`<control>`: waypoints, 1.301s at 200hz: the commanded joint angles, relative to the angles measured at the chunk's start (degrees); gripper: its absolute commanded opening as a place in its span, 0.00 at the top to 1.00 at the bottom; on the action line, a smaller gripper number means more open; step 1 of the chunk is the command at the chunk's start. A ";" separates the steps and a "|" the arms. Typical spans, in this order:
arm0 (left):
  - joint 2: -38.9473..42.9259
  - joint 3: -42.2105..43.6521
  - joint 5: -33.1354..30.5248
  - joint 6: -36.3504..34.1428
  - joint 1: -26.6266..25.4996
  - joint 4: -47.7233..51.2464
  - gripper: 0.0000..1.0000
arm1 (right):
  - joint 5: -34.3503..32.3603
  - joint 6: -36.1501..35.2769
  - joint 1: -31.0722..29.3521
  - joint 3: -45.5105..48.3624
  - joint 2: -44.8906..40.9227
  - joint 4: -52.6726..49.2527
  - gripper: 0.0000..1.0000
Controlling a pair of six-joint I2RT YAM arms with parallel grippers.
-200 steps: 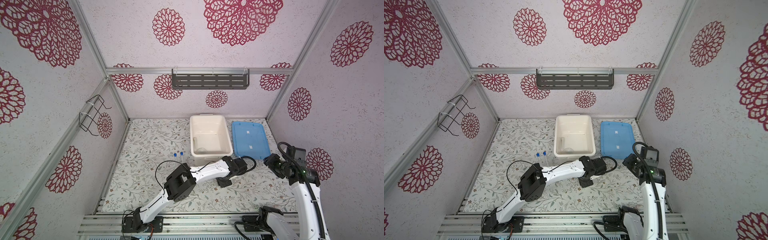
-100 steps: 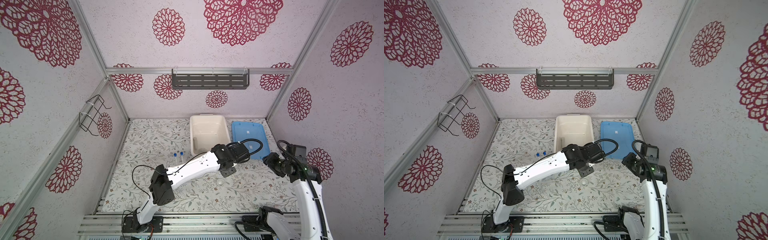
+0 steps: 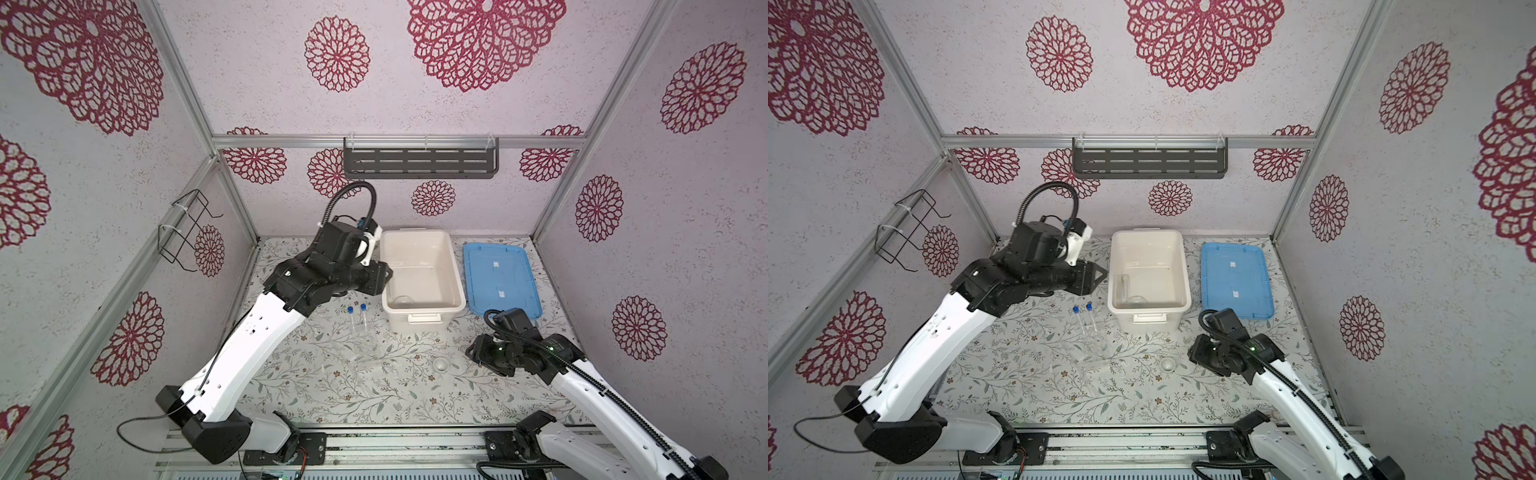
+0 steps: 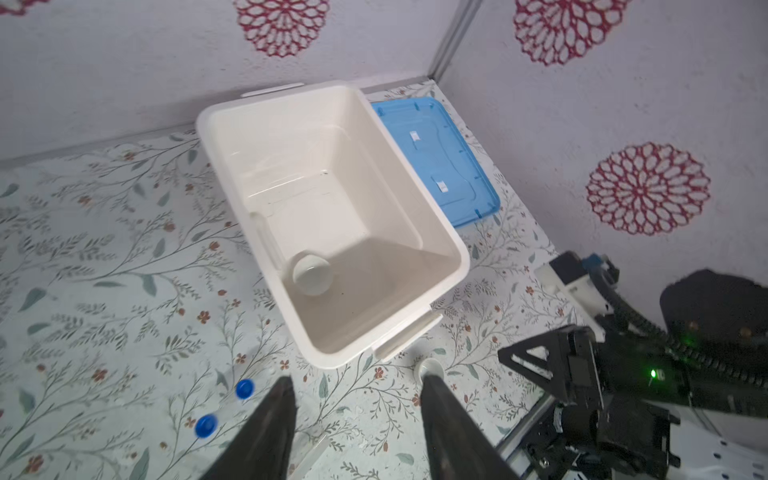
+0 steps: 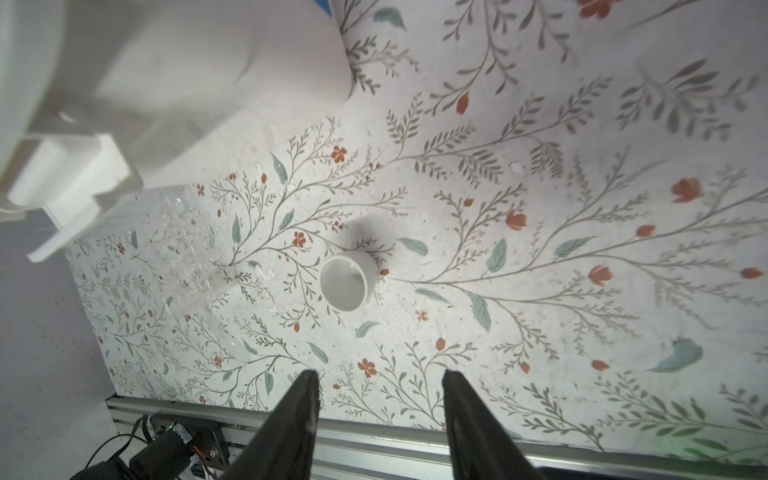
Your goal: Organize the chemistry lab equipment
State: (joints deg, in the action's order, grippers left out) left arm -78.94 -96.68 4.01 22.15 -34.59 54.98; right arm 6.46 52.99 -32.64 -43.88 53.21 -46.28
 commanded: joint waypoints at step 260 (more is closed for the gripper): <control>16.22 33.22 -5.61 1.20 37.84 -4.16 0.03 | -10.79 7.84 -12.56 3.40 20.71 16.40 0.96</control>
State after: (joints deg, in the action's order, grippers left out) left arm -64.38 -65.30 -0.08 23.57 2.92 53.52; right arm -1.65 59.75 -44.38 -38.57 75.50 -26.76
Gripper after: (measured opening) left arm 0.966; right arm 0.101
